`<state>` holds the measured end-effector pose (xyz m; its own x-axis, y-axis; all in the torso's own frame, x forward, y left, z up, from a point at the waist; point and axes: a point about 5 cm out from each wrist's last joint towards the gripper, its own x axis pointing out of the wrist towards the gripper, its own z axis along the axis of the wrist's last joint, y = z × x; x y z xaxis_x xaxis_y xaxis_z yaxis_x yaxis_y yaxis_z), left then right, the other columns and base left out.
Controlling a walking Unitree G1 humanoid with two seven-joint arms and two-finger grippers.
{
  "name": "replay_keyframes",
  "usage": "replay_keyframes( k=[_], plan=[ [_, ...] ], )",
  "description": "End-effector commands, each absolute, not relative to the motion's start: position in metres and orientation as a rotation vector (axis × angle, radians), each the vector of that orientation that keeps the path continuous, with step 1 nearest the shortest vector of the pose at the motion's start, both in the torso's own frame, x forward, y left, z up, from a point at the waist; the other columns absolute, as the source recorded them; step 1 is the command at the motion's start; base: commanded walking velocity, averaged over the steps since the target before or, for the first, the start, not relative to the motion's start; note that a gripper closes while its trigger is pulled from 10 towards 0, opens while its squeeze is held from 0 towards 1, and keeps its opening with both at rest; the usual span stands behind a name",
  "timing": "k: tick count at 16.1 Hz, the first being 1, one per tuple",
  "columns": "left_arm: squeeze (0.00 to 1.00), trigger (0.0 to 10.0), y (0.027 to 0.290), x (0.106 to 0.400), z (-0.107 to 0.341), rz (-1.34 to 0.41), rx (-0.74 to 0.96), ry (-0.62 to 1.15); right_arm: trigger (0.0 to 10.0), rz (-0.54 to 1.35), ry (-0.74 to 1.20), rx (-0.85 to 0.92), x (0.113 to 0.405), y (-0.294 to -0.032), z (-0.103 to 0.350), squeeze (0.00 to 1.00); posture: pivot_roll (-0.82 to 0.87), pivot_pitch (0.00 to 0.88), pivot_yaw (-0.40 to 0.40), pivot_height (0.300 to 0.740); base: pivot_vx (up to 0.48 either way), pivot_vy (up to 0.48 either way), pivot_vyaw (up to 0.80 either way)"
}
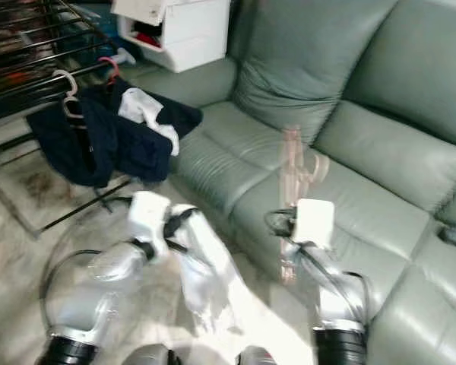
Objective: Hang hanger
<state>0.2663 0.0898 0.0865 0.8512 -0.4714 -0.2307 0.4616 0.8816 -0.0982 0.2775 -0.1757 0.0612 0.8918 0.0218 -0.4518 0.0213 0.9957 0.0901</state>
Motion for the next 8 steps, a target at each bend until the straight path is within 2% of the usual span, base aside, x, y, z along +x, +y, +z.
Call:
replay_keyframes(
  k=[1, 6, 8],
  plan=[
    [0.0, 10.0, 0.0821, 0.2693, 0.0996, -0.516, -0.036, 0.187, 10.0, -0.029, 0.465, 0.085, 0.2782, -0.1844, 0.0633, 0.0, -0.05, 0.029, 0.001, 0.74, 0.0, 0.0, -0.41],
    [0.0, 10.0, 0.0827, 0.2702, 0.1013, -0.508, -0.015, 0.172, 10.0, -0.025, 0.463, 0.083, 0.2788, -0.1838, 0.0635, 0.0, -0.05, 0.029, 0.001, 0.74, 0.0, 0.0, 0.0],
    [0.0, 10.0, 0.0849, 0.2755, 0.1023, -0.458, 0.042, 0.165, 10.0, -0.021, 0.461, 0.083, 0.2785, -0.1837, 0.064, 0.0, -0.05, 0.028, 0.003, 0.74, 0.0, 0.0, 0.0]
  ],
)
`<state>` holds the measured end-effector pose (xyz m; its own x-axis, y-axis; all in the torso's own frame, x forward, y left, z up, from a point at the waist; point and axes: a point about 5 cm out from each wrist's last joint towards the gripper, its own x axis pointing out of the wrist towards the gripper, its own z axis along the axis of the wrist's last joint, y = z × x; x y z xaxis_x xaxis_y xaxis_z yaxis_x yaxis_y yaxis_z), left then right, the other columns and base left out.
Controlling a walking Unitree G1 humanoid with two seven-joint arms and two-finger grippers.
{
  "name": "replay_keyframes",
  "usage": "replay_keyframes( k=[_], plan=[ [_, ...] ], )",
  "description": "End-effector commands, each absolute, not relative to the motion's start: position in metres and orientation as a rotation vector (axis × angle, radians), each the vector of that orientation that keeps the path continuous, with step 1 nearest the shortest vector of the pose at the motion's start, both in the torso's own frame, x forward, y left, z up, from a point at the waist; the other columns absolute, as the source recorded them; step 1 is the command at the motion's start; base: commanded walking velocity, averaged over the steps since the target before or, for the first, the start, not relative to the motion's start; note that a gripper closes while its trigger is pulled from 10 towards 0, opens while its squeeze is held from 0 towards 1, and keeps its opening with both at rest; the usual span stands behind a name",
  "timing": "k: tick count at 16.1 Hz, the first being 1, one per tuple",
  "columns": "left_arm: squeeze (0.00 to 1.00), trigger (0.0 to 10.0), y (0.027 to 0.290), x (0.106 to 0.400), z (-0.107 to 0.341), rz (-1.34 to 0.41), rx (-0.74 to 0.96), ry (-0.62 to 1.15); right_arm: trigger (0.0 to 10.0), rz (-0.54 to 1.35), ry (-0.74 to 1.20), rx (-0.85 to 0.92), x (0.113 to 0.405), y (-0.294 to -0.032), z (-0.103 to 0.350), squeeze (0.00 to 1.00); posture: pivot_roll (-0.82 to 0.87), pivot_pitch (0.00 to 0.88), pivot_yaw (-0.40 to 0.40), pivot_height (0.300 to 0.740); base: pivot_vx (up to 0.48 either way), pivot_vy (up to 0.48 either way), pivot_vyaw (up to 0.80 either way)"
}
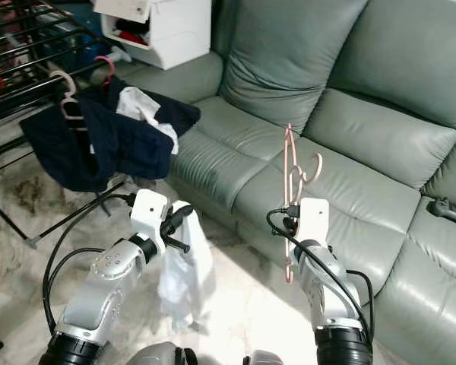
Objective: Hang hanger
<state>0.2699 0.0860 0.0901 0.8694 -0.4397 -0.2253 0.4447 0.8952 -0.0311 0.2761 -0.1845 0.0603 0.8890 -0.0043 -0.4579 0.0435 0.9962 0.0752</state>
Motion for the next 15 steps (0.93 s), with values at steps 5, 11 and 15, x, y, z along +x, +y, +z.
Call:
replay_keyframes(
  k=[5, 11, 15],
  plan=[
    [0.0, 10.0, 0.088, 0.289, 0.108, -0.388, 0.07, 0.141, 10.0, -0.003, 0.478, 0.081, 0.278, -0.183, 0.063, 0.0, -0.06, 0.025, 0.008, 0.74, 0.0, 0.0, 0.0],
    [0.0, 10.0, 0.093, 0.3, 0.113, -0.331, 0.116, 0.1, 10.0, 0.037, 0.503, 0.074, 0.277, -0.178, 0.06, 0.0, -0.05, 0.02, 0.008, 0.74, 0.0, 0.0, 0.0],
    [0.0, 10.0, 0.105, 0.308, 0.111, -0.164, 0.166, 0.103, 10.0, 0.131, 0.523, 0.014, 0.27, -0.179, 0.06, 0.0, -0.06, 0.02, 0.011, 0.74, 0.0, 0.0, 0.0]
  ],
)
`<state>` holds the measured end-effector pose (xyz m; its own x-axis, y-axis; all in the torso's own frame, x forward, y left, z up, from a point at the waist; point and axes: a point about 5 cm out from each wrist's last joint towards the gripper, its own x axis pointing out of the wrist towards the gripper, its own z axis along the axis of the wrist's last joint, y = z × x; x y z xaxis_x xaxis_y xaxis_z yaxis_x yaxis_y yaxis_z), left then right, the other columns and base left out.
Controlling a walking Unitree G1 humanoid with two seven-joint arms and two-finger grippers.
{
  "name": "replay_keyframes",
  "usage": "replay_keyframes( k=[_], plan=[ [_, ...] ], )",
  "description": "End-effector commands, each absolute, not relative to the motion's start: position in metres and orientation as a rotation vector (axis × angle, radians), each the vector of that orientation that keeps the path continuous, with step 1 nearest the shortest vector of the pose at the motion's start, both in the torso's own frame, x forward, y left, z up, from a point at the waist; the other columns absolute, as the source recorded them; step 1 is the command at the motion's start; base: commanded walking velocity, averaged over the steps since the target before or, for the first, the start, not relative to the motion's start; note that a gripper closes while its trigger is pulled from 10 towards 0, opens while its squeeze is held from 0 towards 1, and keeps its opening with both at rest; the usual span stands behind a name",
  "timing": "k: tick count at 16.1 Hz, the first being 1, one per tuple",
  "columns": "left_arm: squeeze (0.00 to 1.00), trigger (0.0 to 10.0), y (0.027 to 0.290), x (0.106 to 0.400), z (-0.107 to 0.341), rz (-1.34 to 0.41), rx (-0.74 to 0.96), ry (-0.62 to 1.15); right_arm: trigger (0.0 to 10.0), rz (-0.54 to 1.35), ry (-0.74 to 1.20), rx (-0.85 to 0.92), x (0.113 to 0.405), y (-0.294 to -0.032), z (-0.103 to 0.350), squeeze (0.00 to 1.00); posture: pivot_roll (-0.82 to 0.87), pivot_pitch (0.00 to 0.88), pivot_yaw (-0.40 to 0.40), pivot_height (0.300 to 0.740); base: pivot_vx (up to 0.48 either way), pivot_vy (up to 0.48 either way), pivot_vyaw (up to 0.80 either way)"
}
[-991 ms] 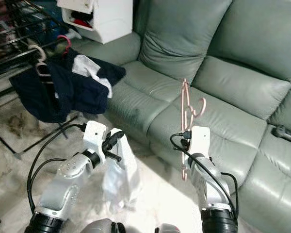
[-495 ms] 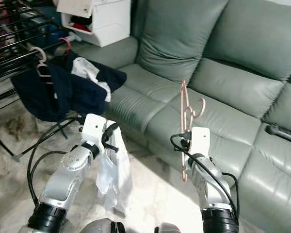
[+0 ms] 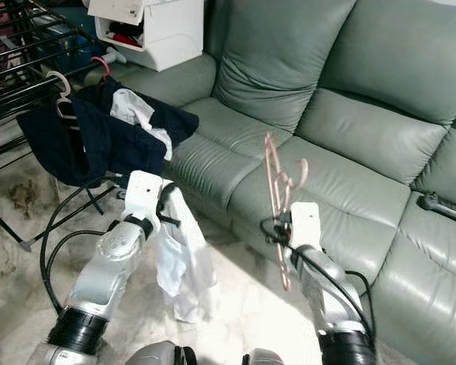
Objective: Hang hanger
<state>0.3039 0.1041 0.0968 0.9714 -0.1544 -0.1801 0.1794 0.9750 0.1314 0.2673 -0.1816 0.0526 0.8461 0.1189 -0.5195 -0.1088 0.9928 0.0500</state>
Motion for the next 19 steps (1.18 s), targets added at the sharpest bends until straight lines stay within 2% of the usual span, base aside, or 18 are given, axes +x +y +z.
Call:
replay_keyframes(
  k=[1, 3, 4, 5, 9, 13, 14, 15, 17, 19],
  plan=[
    [0.0, 10.0, 0.114, 0.314, 0.112, -0.082, 0.156, 0.112, 10.0, 0.122, 0.529, -0.003, 0.269, -0.185, 0.059, 0.0, -0.06, 0.02, 0.011, 0.74, 0.0, 0.0, 0.0],
    [0.0, 10.0, 0.128, 0.327, 0.115, 0.064, 0.047, 0.149, 10.0, 0.126, 0.539, -0.03, 0.27, -0.189, 0.06, 0.0, -0.06, 0.024, 0.01, 0.74, 0.0, 0.0, 0.0],
    [0.0, 10.0, 0.128, 0.335, 0.118, 0.1, 0.024, 0.159, 10.0, 0.194, 0.54, -0.078, 0.272, -0.186, 0.063, 0.0, -0.06, 0.028, 0.011, 0.74, 0.0, 0.0, 0.0],
    [0.0, 10.0, 0.123, 0.344, 0.124, 0.099, 0.033, 0.14, 10.0, 0.274, 0.531, -0.141, 0.274, -0.184, 0.067, 0.0, -0.06, 0.029, 0.014, 0.74, 0.0, 0.0, 0.0],
    [0.0, 10.0, 0.116, 0.37, 0.145, 0.141, 0.1, 0.104, 10.0, 0.351, 0.507, -0.242, 0.278, -0.192, 0.077, 0.0, -0.08, 0.035, 0.029, 0.74, 0.0, 0.0, 0.0],
    [0.0, 10.0, 0.115, 0.384, 0.157, 0.121, 0.075, 0.082, 10.0, 0.463, 0.541, -0.252, 0.269, -0.189, 0.077, 0.0, -0.08, 0.043, 0.044, 0.74, 0.0, 0.0, 0.0],
    [0.0, 10.0, 0.112, 0.387, 0.158, 0.096, 0.131, 0.071, 10.0, 0.646, 0.579, -0.242, 0.254, -0.179, 0.079, 0.0, -0.08, 0.046, 0.048, 0.74, 0.0, 0.0, 0.0],
    [0.0, 10.0, 0.109, 0.388, 0.158, 0.07, 0.146, 0.066, 10.0, 0.723, 0.594, -0.247, 0.248, -0.176, 0.081, 0.0, -0.08, 0.046, 0.048, 0.74, 0.0, 0.0, 0.0],
    [0.0, 10.0, 0.104, 0.389, 0.156, 0.009, 0.169, 0.062, 10.0, 0.794, 0.607, -0.255, 0.244, -0.175, 0.085, 0.0, -0.08, 0.046, 0.051, 0.74, 0.0, 0.0, 0.0],
    [0.0, 10.0, 0.09, 0.386, 0.16, -0.127, 0.226, 0.0, 10.0, 0.905, 0.607, -0.227, 0.239, -0.173, 0.096, 0.0, -0.08, 0.046, 0.049, 0.74, 0.0, 0.0, 0.0]
  ],
)
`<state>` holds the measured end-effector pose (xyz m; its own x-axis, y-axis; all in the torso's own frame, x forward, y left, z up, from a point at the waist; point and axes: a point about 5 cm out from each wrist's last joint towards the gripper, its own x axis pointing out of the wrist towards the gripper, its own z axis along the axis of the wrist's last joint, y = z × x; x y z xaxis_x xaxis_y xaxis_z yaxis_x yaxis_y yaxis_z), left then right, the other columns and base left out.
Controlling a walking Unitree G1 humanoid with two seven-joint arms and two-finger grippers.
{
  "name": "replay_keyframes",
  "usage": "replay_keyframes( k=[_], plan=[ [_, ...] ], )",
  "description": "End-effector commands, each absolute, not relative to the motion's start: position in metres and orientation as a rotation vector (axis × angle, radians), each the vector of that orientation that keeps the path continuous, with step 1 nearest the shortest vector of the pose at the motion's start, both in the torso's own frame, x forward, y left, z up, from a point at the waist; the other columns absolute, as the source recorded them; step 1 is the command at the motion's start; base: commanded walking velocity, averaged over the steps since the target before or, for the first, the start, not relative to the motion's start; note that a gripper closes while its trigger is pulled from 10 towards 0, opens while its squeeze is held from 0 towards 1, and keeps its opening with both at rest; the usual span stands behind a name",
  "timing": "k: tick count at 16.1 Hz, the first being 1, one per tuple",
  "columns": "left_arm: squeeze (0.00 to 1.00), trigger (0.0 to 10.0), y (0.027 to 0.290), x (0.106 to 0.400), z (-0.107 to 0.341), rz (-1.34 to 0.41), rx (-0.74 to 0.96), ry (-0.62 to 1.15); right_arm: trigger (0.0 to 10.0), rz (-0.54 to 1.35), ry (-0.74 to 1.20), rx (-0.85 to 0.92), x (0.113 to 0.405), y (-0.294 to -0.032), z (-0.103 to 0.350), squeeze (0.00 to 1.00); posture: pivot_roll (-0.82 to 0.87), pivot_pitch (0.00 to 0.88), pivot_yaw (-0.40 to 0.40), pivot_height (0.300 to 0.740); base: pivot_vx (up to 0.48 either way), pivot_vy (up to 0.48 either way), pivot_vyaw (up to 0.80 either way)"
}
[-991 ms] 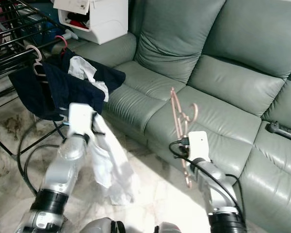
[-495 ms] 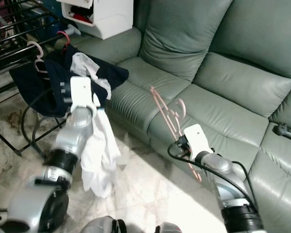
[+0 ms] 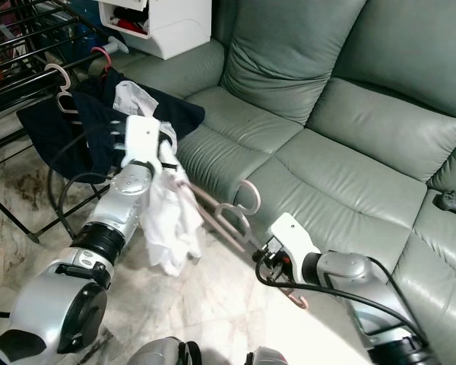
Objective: Hang hanger
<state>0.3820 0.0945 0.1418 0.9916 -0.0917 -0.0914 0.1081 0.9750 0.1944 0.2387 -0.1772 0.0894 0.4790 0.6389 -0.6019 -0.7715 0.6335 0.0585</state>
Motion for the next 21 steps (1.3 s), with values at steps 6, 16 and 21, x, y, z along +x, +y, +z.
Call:
replay_keyframes(
  k=[6, 16, 21],
  plan=[
    [0.0, 10.0, 0.073, 0.381, 0.174, -0.31, 0.135, -0.075, 10.0, 0.779, 0.587, -0.267, 0.259, -0.185, 0.097, 0.0, -0.08, 0.05, 0.042, 0.74, 0.0, 0.0, 0.0],
    [0.0, 10.0, 0.121, 0.398, 0.168, 0.256, -0.185, 0.12, 10.0, 0.952, 0.484, -0.083, 0.241, -0.141, 0.106, 0.0, -0.08, 0.037, 0.045, 0.74, 0.0, 0.0, 0.0],
    [0.0, 10.0, 0.124, 0.403, 0.168, 0.275, -0.191, 0.156, 10.0, 1.199, 0.149, 0.286, 0.23, -0.132, 0.188, 0.0, -0.1, 0.027, 0.06, 0.74, 0.0, 0.0, 0.0]
  ],
)
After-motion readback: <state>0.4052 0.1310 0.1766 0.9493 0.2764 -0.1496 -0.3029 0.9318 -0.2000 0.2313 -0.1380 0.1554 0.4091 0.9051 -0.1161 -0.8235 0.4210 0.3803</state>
